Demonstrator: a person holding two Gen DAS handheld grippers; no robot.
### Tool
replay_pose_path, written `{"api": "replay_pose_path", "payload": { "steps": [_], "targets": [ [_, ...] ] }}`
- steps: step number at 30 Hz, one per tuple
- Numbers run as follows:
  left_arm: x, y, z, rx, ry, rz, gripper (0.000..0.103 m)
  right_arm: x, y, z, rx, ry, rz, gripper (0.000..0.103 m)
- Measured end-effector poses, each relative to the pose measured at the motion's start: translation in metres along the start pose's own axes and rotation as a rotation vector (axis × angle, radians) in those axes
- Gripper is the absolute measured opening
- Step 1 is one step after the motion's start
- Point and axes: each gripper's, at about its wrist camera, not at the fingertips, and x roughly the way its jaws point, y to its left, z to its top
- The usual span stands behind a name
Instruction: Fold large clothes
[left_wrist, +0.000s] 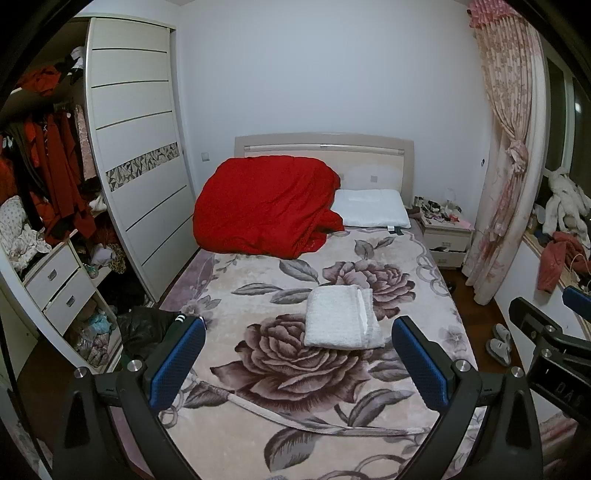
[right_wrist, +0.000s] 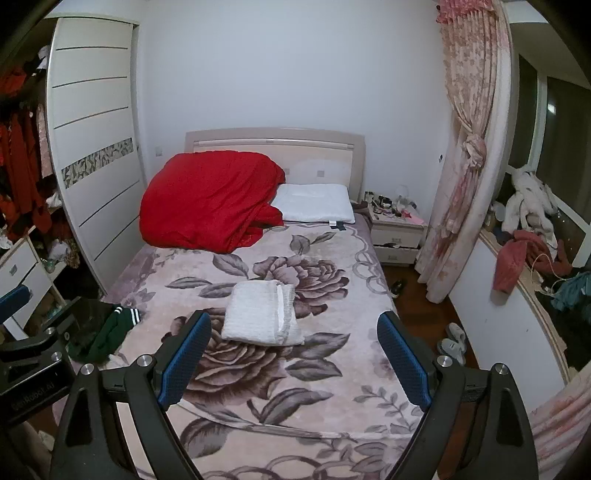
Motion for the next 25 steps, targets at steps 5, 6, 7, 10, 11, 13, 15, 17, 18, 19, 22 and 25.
{"api": "replay_pose_path", "payload": {
  "steps": [5,6,7,10,11,13,15,17,18,19,22,25],
  "targets": [
    [0.0,0.0,0.0,0.001,0.001,0.001,0.103,0.001,-0.001,0.001,0.0,-0.001,0.003,0.093],
    [0.0,0.0,0.001,0.0,0.0,0.001,0.103,0.001,-0.001,0.002,0.0,-0.002,0.002,0.093],
    [0.0,0.0,0.001,0.001,0.0,0.002,0.103,0.0,0.0,0.001,0.0,-0.003,0.001,0.093],
    [0.0,0.0,0.002,0.0,0.0,0.004,0.103,0.001,0.0,0.001,0.001,-0.002,0.003,0.093],
    [-0.001,0.0,0.002,0.0,-0.001,0.005,0.103,0.001,0.0,0.002,-0.001,-0.002,0.003,0.093],
    [-0.002,0.0,0.003,-0.002,-0.004,0.008,0.103,0.001,-0.001,0.001,0.003,-0.003,0.004,0.093],
    [-0.004,0.001,0.006,-0.004,-0.008,0.01,0.103,0.002,-0.001,0.002,0.0,-0.001,0.005,0.093],
    [-0.005,0.002,0.007,-0.006,-0.01,0.012,0.103,-0.001,0.001,0.0,0.0,-0.003,0.002,0.093],
    [-0.005,0.001,0.007,-0.005,-0.011,0.014,0.103,-0.002,0.002,-0.001,0.0,-0.002,0.002,0.093],
    [-0.005,0.002,0.007,-0.003,-0.009,0.014,0.103,-0.002,0.001,-0.001,0.0,-0.002,0.005,0.093],
    [-0.006,0.003,0.007,-0.006,-0.01,0.02,0.103,-0.007,0.004,-0.002,0.004,-0.003,0.001,0.093],
    [-0.007,0.007,0.008,-0.015,-0.014,0.025,0.103,-0.009,0.007,-0.004,0.007,0.0,0.001,0.093]
  ]
}}
